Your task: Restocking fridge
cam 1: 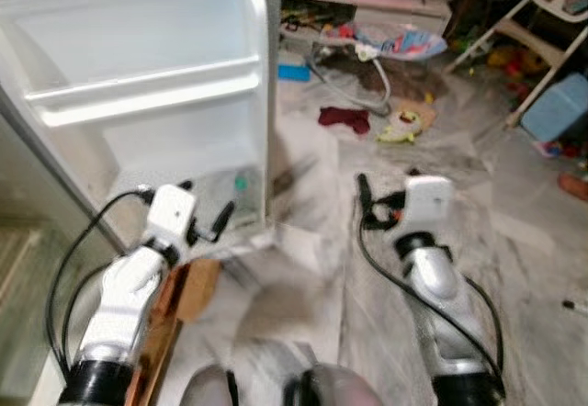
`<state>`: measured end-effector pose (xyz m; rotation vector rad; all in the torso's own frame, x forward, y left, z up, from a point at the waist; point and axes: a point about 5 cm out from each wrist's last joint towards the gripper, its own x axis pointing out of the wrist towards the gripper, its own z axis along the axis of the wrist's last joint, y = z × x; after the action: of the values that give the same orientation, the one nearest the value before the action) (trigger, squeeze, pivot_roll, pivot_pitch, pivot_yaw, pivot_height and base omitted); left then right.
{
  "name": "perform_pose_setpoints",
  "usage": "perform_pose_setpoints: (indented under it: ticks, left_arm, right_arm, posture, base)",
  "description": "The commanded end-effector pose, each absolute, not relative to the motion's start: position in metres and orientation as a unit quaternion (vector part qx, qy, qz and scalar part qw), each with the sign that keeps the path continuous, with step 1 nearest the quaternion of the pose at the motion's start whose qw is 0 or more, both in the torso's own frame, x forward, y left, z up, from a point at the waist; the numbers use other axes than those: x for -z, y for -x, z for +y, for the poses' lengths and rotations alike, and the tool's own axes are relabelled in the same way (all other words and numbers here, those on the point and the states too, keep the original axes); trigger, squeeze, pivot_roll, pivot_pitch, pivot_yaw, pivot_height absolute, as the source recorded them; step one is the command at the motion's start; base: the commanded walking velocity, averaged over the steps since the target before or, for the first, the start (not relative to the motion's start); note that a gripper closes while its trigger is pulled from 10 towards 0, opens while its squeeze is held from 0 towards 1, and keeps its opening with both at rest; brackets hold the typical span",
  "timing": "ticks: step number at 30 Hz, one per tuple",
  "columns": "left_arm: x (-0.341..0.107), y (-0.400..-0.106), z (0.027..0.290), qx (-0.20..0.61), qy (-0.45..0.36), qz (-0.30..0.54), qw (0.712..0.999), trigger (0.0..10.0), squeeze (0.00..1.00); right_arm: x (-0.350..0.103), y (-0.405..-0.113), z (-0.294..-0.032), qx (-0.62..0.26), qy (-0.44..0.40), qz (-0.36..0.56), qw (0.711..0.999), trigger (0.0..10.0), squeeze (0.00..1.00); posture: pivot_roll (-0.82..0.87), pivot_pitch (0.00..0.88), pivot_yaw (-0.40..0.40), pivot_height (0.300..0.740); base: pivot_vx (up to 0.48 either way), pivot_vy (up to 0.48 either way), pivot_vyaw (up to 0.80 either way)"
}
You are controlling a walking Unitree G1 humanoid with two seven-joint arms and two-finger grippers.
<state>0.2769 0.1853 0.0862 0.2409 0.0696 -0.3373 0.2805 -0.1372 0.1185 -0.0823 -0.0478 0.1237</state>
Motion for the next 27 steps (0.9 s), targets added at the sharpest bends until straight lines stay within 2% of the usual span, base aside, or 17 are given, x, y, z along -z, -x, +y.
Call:
perform_pose_setpoints:
  ticks: [1, 3, 9, 12, 27]
  left_arm:
    - [-0.097, -0.279, 0.180, 0.173, -0.141, 0.014, 0.975, 10.0, 0.00]
    - [-0.103, -0.278, 0.177, 0.186, -0.172, 0.000, 0.967, 10.0, 0.00]
    - [-0.107, -0.277, 0.183, 0.177, -0.166, 0.000, 0.970, 10.0, 0.00]
    - [-0.104, -0.278, 0.183, 0.173, -0.154, 0.004, 0.973, 10.0, 0.00]
    - [-0.097, -0.281, 0.173, 0.166, -0.116, 0.016, 0.979, 10.0, 0.00]
  right_arm:
    - [-0.120, -0.282, -0.141, -0.064, 0.049, -0.028, 0.996, 10.0, 0.00]
    - [-0.121, -0.284, -0.143, -0.042, 0.045, -0.023, 0.998, 10.0, 0.00]
    - [-0.135, -0.286, -0.145, -0.039, 0.029, -0.058, 0.997, 10.0, 0.00]
    - [-0.133, -0.285, -0.149, -0.021, 0.018, -0.049, 0.998, 10.0, 0.00]
    - [-0.132, -0.281, -0.156, -0.005, 0.024, -0.053, 0.998, 10.0, 0.00]
  posture:
    - [-0.03, 0.090, -0.062, 0.740]
    - [-0.04, 0.093, -0.068, 0.740]
    - [-0.05, 0.102, -0.064, 0.740]
    - [-0.05, 0.108, -0.056, 0.740]
    - [-0.07, 0.079, -0.051, 0.740]
  base:
    - [0.000, -0.446, 0.00]
    - [0.000, -0.446, 0.00]
    - [0.188, -0.398, 0.00]
    - [0.385, -0.280, 0.00]
    - [0.473, 0.000, -0.78]
